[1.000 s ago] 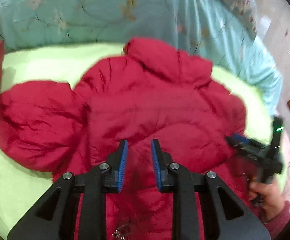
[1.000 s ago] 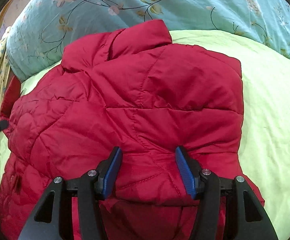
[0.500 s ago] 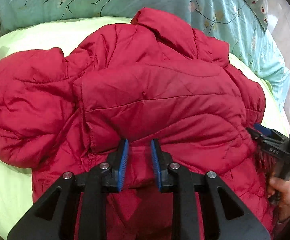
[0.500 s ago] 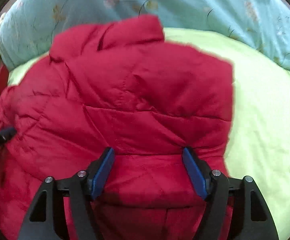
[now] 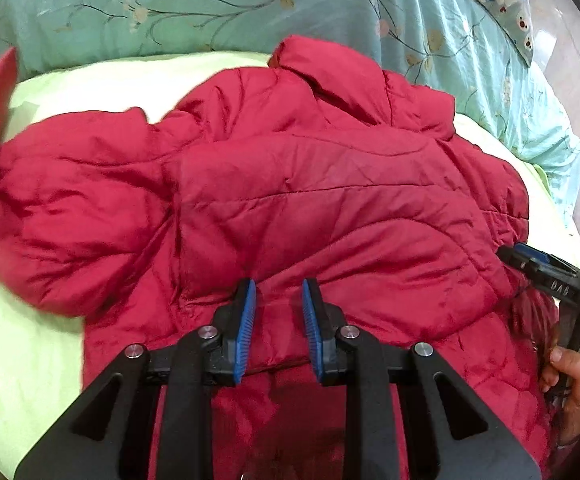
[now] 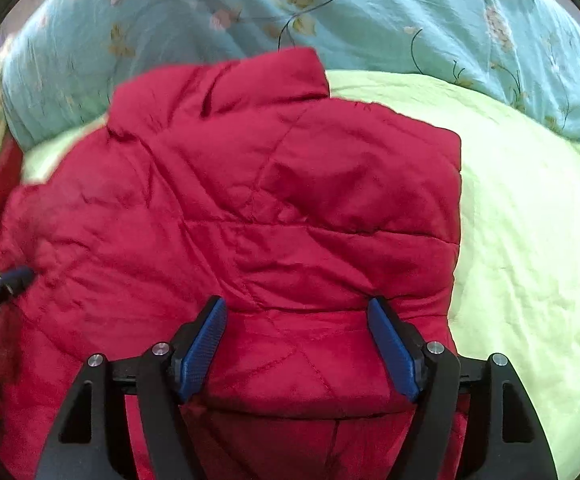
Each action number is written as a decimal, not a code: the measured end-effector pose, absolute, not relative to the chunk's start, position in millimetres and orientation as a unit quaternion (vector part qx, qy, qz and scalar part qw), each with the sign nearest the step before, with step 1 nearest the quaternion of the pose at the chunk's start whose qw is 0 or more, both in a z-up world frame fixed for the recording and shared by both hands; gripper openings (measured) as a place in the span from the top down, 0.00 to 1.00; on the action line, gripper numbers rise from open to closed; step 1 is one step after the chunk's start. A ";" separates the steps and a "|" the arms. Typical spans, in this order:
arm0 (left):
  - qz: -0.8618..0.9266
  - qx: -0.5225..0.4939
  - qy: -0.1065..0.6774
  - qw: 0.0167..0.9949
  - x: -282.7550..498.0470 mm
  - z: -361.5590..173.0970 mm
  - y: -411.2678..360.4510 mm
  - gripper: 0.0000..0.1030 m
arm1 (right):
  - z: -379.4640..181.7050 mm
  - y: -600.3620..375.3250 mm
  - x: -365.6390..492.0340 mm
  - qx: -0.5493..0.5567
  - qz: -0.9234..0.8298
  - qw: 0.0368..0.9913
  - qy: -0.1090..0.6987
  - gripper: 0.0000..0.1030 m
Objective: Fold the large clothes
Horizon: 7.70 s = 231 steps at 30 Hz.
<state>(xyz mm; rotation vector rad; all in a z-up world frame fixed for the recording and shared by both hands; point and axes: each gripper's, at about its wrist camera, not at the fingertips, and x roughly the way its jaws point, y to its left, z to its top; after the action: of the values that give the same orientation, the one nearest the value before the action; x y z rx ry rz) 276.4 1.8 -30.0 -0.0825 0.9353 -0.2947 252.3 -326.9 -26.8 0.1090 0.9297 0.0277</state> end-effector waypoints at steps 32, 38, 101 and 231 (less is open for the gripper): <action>0.174 -0.005 0.455 0.873 431.5 4.1 204.9 0.61 | -10.6 -303.9 238.5 0.067 0.090 0.903 0.414 0.27; 0.126 -0.049 0.436 0.890 409.9 -1.6 199.7 0.91 | -10.3 -305.9 240.2 0.090 0.105 0.899 0.416 0.27; -0.238 -0.048 0.415 0.877 222.5 1.7 -93.1 0.80 | -32.6 -379.3 244.2 0.395 0.198 0.792 0.421 0.14; -0.124 -0.111 0.446 0.879 54.1 -30.1 91.2 0.14 | -1.8 -370.7 42.8 0.148 -0.001 0.875 0.462 0.22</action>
<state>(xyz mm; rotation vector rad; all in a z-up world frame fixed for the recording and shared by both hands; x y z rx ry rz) 54.1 91.2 -30.1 -0.2317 0.9307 -0.2575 42.8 -370.7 -1.8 0.3087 0.9644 -0.0013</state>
